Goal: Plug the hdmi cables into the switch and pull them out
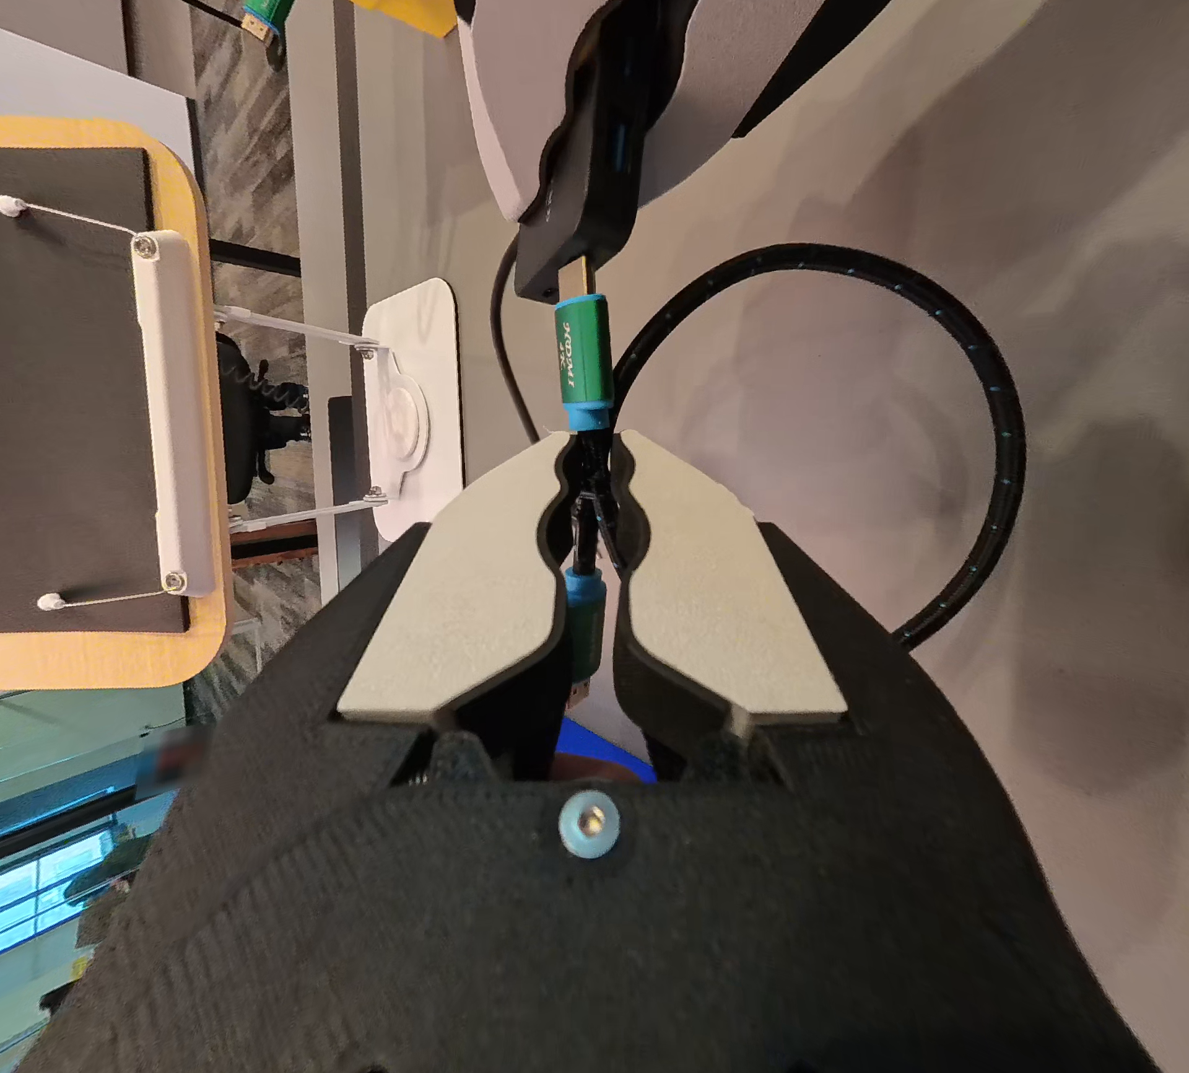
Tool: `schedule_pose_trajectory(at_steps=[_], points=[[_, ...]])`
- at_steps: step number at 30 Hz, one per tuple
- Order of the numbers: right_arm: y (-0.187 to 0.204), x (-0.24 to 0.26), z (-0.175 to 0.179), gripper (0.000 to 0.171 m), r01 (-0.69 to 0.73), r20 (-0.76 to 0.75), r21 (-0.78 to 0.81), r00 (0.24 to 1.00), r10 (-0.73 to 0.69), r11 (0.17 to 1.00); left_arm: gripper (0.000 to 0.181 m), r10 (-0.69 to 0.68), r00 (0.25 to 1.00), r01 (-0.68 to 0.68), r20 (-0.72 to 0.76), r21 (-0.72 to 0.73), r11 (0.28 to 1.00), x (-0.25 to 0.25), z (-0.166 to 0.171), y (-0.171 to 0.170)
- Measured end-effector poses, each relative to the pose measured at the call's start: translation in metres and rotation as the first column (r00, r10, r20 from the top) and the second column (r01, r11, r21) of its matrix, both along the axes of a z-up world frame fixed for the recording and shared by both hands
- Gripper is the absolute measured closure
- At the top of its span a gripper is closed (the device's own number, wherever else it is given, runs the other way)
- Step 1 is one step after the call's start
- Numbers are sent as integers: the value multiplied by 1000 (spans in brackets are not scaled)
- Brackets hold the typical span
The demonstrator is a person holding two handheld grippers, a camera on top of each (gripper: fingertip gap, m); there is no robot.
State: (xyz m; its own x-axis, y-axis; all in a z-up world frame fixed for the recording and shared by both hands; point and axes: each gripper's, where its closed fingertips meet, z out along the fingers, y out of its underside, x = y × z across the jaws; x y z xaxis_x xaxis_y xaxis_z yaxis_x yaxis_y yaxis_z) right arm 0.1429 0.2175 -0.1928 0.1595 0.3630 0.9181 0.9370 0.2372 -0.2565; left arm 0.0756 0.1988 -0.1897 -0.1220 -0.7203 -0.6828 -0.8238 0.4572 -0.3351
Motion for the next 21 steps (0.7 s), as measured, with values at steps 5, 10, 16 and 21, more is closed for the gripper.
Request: schedule_pose_trajectory(at_steps=[5, 10, 16, 21], points=[[3, 3, 1, 159, 18, -31, -12, 999, -18, 1000, 173, 9, 1000, -10, -8, -17, 1000, -3, -2, 2], [3, 14, -1, 158, 48, -60, -30, 997, -49, 998, 173, 45, 998, -51, -47, -132, 990, -11, -40, 9], [-1, 23, -4, 158, 66, -84, -45, 994, -70, 997, 172, 82, 994, -98, -74, -256, 962, -16, -86, 16], [-3, 30, -3, 158, 80, -109, -49, 990, -85, 996, 169, 105, 992, -121, -70, -300, 946, -17, -101, 18]])
